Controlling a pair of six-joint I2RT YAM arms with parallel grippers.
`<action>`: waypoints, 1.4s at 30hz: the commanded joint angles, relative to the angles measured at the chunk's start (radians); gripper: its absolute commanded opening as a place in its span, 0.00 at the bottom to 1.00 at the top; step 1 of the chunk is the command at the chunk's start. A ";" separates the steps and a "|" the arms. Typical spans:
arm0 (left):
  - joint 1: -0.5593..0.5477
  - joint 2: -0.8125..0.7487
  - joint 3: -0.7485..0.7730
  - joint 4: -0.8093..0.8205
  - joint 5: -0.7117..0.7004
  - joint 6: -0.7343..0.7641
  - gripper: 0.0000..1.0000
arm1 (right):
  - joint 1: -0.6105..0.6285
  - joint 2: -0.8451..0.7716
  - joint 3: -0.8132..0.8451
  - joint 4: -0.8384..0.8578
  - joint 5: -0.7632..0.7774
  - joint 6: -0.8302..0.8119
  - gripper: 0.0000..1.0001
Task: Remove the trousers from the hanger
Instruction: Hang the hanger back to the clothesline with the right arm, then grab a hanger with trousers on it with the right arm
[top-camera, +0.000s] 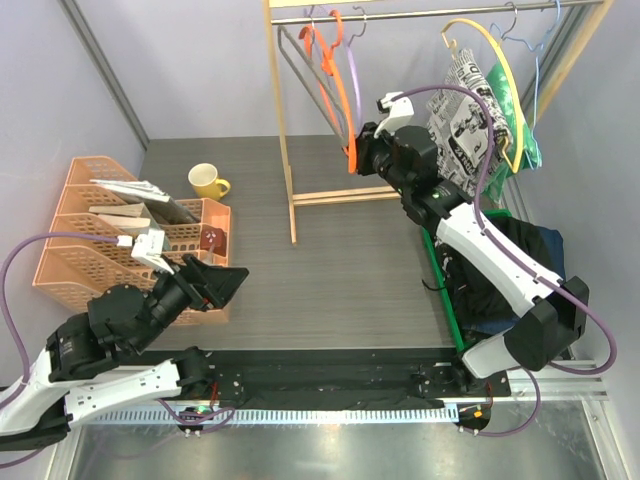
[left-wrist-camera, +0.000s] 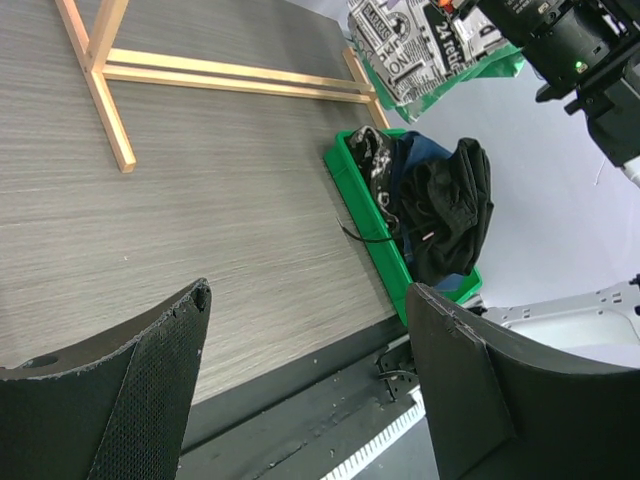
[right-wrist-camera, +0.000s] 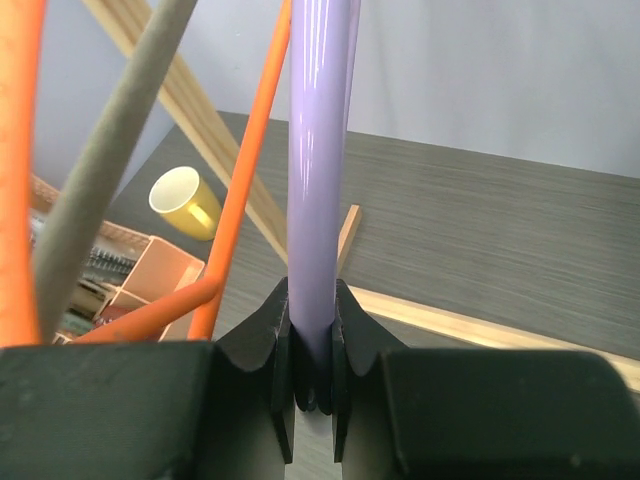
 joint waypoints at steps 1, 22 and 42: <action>-0.004 0.024 0.022 0.044 0.025 -0.003 0.78 | 0.007 0.009 0.035 -0.076 -0.076 -0.008 0.01; -0.004 0.102 0.017 0.047 0.042 -0.057 0.79 | 0.005 -0.332 -0.235 -0.241 0.059 0.039 0.86; -0.004 0.240 0.008 0.131 0.098 -0.057 0.79 | -0.007 -0.596 -0.188 -0.527 1.004 -0.116 0.96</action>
